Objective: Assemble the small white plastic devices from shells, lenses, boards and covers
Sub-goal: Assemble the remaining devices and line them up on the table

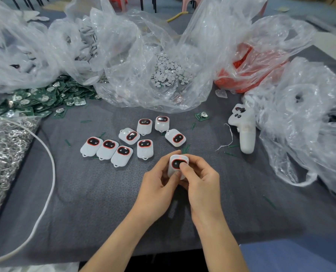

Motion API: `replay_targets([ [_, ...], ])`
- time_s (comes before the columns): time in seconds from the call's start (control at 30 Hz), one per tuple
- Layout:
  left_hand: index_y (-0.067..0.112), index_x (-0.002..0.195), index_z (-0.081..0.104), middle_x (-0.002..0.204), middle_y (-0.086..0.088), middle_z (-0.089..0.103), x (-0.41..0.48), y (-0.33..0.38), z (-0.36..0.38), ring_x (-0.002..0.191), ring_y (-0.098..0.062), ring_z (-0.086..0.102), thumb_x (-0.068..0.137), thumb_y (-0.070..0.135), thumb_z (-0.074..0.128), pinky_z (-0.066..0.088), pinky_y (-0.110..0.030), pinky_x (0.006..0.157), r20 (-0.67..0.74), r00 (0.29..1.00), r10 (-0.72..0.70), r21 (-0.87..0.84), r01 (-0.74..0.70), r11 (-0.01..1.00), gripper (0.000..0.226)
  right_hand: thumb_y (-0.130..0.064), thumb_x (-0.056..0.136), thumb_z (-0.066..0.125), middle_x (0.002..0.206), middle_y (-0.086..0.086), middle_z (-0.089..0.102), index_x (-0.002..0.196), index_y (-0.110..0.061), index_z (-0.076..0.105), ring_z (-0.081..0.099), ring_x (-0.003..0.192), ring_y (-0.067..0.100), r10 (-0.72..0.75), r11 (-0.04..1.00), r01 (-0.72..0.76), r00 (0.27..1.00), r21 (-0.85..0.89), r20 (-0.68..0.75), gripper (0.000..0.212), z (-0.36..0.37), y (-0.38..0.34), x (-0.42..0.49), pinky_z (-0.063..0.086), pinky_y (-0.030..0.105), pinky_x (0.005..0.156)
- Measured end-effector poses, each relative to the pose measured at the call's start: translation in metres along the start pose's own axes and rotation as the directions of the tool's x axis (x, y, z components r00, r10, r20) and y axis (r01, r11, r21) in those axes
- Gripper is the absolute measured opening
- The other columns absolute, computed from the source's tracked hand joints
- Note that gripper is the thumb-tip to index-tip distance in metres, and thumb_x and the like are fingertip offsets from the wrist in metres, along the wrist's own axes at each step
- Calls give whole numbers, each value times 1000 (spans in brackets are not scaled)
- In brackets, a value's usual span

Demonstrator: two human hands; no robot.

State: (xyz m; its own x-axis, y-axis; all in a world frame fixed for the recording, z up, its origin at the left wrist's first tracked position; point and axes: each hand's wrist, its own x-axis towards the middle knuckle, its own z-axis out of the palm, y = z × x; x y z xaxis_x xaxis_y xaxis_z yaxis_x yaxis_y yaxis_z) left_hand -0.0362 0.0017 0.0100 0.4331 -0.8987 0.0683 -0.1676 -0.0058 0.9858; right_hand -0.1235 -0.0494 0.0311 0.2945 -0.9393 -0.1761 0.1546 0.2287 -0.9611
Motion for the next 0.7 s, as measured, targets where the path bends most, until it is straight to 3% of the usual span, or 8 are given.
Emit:
replay_targets([
  [0.33,37,120,55,110,17,68,1,0,1,104,-2,64,91,-5,55,46,-16,89,-12,1000,-14,-33,14,999,51,2,85,62,88,10,73,91,-10,70,67,86,22,39,997,-43,997,60,59,15,-1,1,1,55,34,77],
  [0.5,36,122,56,109,18,69,1,-1,2,102,-1,64,92,0,58,46,-13,85,-13,1000,-9,-22,9,1000,47,-1,83,68,89,9,73,93,-10,69,68,85,19,2,1000,-2,999,-10,43,14,0,1,1,54,38,82],
  [0.7,30,119,58,108,18,69,-1,2,2,100,0,65,91,-2,59,47,-12,84,-29,999,29,25,-29,999,43,-1,82,69,79,3,72,86,-15,68,66,73,11,-71,994,71,997,-83,2,14,2,3,2,52,26,70],
])
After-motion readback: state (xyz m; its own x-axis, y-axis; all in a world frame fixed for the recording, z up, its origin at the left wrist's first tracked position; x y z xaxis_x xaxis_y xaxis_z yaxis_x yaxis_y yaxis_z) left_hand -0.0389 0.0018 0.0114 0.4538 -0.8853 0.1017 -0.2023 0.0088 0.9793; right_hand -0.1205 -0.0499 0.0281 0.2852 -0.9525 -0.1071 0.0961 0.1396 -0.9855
